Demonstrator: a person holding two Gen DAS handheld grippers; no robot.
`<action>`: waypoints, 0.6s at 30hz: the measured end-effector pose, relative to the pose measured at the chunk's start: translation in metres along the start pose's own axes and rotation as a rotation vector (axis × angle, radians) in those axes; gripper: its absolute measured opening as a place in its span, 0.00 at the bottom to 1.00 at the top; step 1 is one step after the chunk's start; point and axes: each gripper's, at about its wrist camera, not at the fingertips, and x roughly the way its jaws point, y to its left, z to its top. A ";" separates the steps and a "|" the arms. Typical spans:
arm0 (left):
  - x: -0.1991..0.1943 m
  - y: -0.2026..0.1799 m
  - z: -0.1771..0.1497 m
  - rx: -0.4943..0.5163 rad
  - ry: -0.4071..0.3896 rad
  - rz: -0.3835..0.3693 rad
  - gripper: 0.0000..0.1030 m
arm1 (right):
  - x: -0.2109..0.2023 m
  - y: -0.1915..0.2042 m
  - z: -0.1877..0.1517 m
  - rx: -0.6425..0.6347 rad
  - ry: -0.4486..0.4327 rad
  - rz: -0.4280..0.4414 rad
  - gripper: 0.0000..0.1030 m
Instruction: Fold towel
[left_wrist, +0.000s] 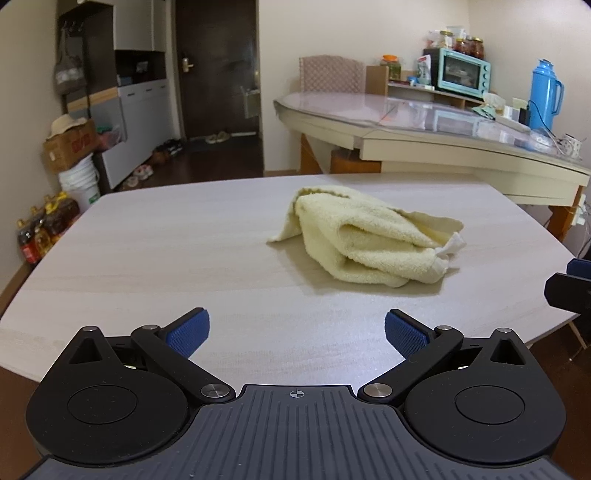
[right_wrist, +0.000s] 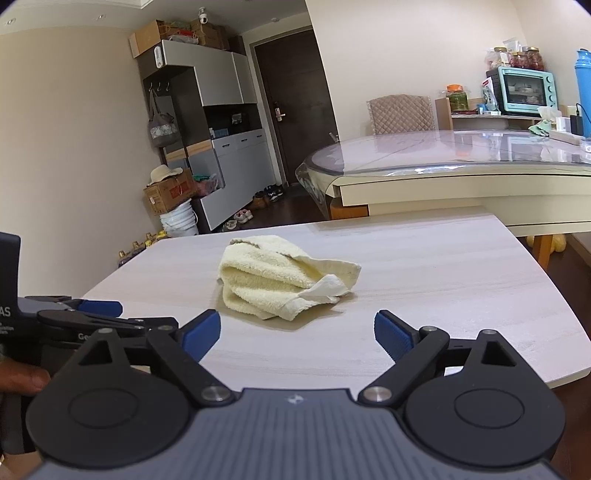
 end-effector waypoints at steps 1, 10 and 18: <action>-0.001 0.002 -0.001 -0.005 -0.001 -0.001 1.00 | 0.001 0.001 0.000 -0.001 0.004 0.000 0.90; -0.006 0.015 -0.006 -0.041 0.007 -0.001 1.00 | 0.006 0.008 0.000 -0.009 0.028 0.008 0.92; -0.001 0.020 -0.004 -0.056 0.020 0.008 1.00 | 0.014 0.020 -0.002 -0.038 0.024 0.000 0.93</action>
